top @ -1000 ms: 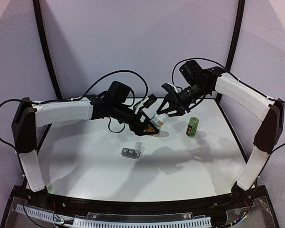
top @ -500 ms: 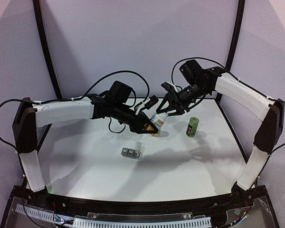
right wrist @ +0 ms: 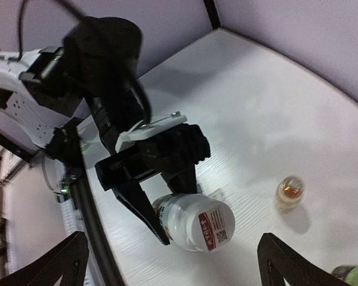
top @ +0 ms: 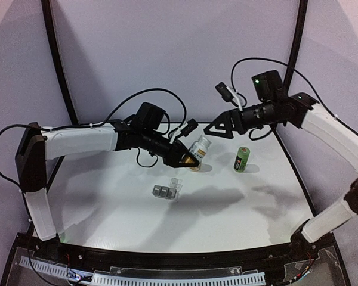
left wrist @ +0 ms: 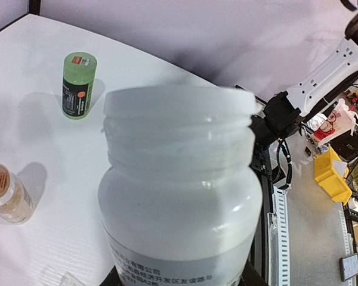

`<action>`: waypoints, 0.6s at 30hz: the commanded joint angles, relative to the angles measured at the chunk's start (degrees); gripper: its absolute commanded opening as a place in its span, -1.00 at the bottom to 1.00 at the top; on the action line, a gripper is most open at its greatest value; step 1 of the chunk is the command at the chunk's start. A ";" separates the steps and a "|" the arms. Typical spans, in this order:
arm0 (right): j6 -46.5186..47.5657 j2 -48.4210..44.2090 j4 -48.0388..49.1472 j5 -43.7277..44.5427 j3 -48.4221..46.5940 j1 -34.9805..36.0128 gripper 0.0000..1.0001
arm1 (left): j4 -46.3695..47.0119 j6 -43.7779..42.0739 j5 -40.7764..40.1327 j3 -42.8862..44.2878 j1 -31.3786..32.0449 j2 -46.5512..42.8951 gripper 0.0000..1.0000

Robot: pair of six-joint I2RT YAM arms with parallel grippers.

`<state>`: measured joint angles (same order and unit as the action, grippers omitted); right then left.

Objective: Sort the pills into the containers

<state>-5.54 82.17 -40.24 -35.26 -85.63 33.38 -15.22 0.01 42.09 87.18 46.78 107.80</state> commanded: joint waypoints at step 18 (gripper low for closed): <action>30.32 -7.75 23.71 40.15 16.43 11.11 0.97 | 4.09 12.02 -2.00 -2.77 -0.07 -3.91 -0.98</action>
<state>22.82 74.13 -17.94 1.64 -66.85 43.54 -12.41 11.28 39.44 85.17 46.78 107.66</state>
